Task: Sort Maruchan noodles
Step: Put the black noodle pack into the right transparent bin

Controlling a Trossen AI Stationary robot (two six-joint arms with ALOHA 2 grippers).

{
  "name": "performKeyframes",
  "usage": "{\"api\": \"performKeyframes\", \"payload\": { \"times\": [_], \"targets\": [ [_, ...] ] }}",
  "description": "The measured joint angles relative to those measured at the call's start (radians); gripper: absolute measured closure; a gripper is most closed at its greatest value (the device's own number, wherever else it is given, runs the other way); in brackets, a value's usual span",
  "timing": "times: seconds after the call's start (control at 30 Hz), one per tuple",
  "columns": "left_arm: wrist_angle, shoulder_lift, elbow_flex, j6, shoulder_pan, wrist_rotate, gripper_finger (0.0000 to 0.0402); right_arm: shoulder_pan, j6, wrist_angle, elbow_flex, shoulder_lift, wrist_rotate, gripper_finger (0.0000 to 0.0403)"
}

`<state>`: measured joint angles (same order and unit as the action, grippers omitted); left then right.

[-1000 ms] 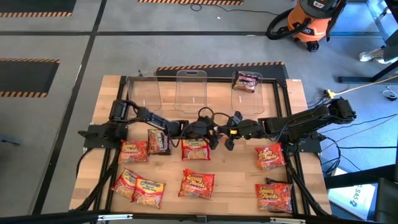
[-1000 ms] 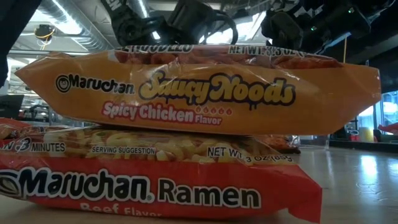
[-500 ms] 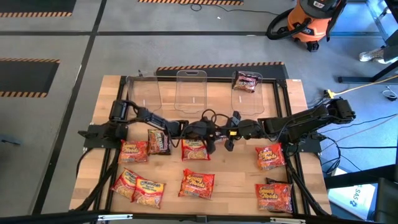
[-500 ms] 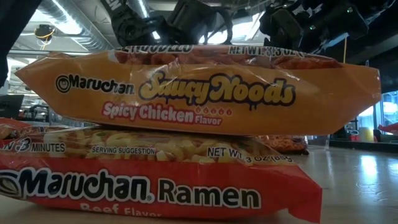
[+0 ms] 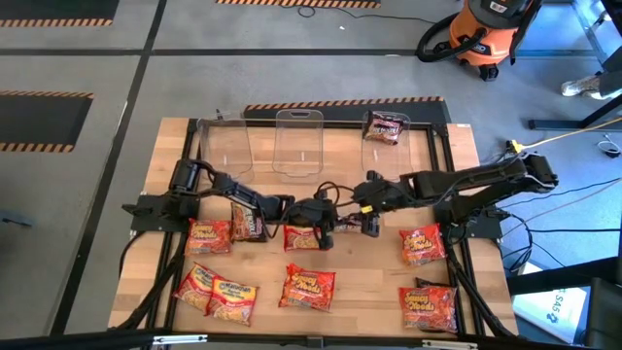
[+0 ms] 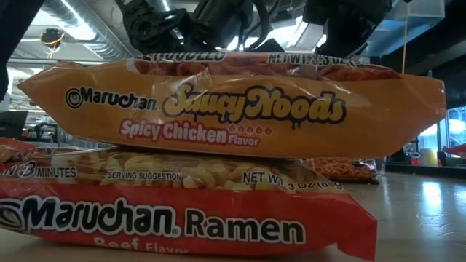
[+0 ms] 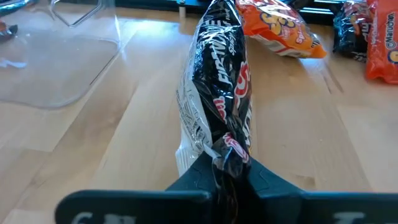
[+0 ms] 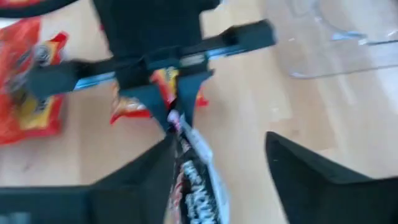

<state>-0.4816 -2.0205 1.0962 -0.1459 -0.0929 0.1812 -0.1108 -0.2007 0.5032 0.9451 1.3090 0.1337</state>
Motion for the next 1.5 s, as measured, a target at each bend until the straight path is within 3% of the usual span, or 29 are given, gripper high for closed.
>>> {"api": "performKeyframes", "payload": {
  "times": [0.2, 0.53, 0.9, 1.1, 1.3, 1.5],
  "targets": [
    [-0.001, 0.000, 0.000, 0.011, -0.008, 0.015, 0.0393, 0.000, -0.026, -0.002, -0.025, 0.050, -0.074, 0.0090],
    [-0.002, 0.000, -0.001, 0.026, -0.013, 0.021, 0.0391, 0.000, -0.034, -0.006, -0.025, 0.220, -0.134, 0.0100],
    [-0.003, 0.000, -0.001, 0.026, -0.013, 0.023, 0.0396, 0.000, -0.033, -0.015, -0.025, 0.296, -0.152, 0.0152],
    [-0.006, 0.000, -0.001, 0.026, -0.014, 0.023, 0.0380, 0.000, -0.030, -0.012, -0.025, 0.296, -0.163, 0.0221],
    [-0.007, 0.001, -0.001, 0.026, -0.026, 0.027, 0.0346, -0.001, -0.025, -0.015, -0.025, 0.296, -0.183, 0.0293],
    [0.018, 0.022, -0.001, 0.025, -0.046, 0.011, 0.0297, -0.002, -0.010, -0.004, -0.025, 0.277, -0.205, 0.0305]
  ]
}}
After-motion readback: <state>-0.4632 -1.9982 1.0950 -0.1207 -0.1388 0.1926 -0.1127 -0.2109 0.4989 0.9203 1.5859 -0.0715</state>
